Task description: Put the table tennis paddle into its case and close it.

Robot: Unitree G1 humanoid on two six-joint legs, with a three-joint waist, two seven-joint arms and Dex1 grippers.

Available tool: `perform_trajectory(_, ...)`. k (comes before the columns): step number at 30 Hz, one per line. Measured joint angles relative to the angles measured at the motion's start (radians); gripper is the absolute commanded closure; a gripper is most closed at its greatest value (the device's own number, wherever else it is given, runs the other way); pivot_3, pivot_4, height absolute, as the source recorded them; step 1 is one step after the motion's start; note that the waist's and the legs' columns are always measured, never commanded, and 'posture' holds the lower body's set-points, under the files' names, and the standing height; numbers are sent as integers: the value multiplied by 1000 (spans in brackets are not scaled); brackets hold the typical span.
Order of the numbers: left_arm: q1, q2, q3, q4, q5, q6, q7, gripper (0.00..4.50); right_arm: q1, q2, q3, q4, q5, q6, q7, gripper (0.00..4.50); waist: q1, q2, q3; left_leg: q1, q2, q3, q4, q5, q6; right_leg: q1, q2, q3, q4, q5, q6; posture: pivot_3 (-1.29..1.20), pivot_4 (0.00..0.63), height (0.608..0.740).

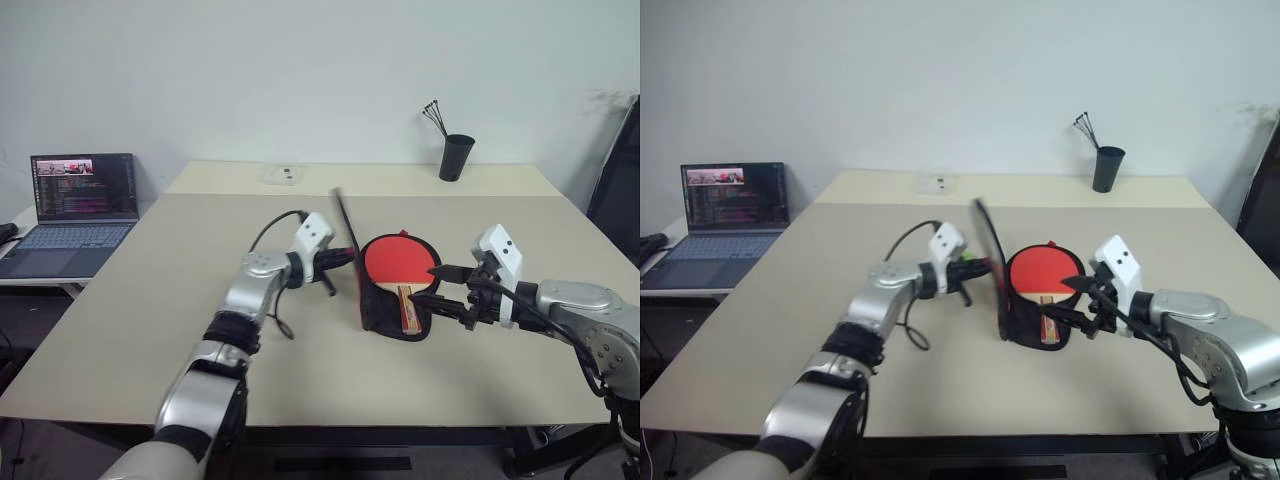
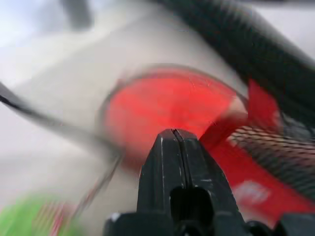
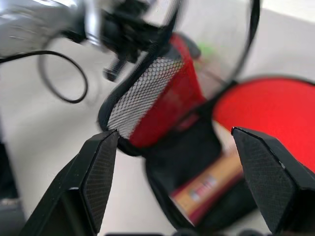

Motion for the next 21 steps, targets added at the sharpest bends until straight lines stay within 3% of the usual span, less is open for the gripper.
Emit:
perform_trajectory(6, -122, -103, -20, 173, 28, -68, 51, 4482, 24, 0, -14, 22, -30, -9, -41, 486, -18, 0, 0, 2, -2, 0, -1, 0, 0, -1, 1, 1, 1, 0, 0, 0, 150, 740)
perform_trajectory(12, -127, -63, -19, 235, 46, -126, 49, 4495, 34, 20, -40, 47, -48, -9, -109, 325, -24, 0, 0, 2, -2, 0, -1, 0, 0, -1, 1, 1, 1, 0, 0, 0, 150, 740)
perform_trajectory(14, -94, -21, -2, 200, 30, -128, 9, 4500, 31, 47, -41, 85, -69, -9, -147, 31, -28, 0, 0, 2, -2, 1, -1, 0, 0, -1, 1, 1, 1, 0, 0, 0, 150, 740)
perform_trajectory(21, 140, 121, 27, -115, -95, -23, -207, 4500, -54, 152, 4, 255, -148, -26, -220, 31, -36, 0, 0, 2, 5, 1, -1, 0, 0, -1, 1, 2, 2, 3, -5, 0, 150, 740)
